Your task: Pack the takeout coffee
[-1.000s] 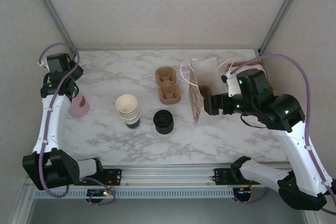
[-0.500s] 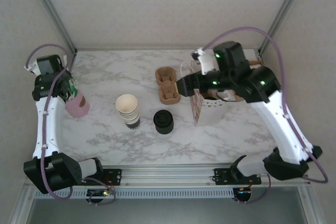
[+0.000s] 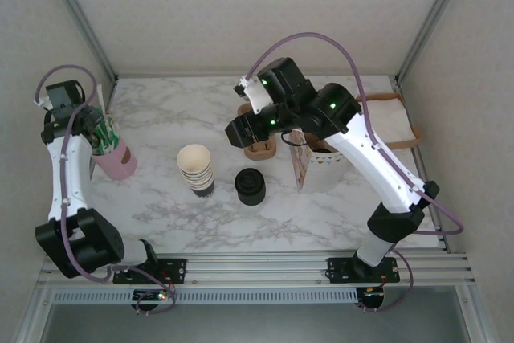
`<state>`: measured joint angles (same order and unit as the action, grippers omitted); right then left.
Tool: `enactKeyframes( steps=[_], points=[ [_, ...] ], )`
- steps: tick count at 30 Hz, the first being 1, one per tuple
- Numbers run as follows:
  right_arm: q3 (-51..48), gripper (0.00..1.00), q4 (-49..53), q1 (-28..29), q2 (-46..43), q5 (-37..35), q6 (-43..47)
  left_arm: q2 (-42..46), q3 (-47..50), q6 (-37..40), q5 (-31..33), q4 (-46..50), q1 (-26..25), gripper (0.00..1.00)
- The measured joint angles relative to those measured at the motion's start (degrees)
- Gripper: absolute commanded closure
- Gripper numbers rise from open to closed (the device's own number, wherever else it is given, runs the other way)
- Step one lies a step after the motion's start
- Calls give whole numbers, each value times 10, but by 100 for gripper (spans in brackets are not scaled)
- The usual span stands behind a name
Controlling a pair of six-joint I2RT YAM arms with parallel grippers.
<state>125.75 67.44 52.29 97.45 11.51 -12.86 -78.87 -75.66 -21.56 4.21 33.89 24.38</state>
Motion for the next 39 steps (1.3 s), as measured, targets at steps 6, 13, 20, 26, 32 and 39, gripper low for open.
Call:
enactKeyframes(
  steps=[6,13,20,26,32,39],
  points=[
    [9,37,1,8,8,-11,-3,-35,-43,8,-11,14,0,69],
    [16,37,3,11,22,-14,-4,-45,-67,11,-15,24,0,72],
    [18,37,10,13,29,-14,-4,-45,-68,21,-15,38,0,66],
    [19,38,10,13,33,-14,-4,-45,-68,23,-15,47,0,70],
    [19,38,14,13,42,-14,-4,-45,-67,26,-15,50,0,76],
    [19,38,14,15,45,-14,-4,-45,-67,30,-17,50,0,85]
  ],
)
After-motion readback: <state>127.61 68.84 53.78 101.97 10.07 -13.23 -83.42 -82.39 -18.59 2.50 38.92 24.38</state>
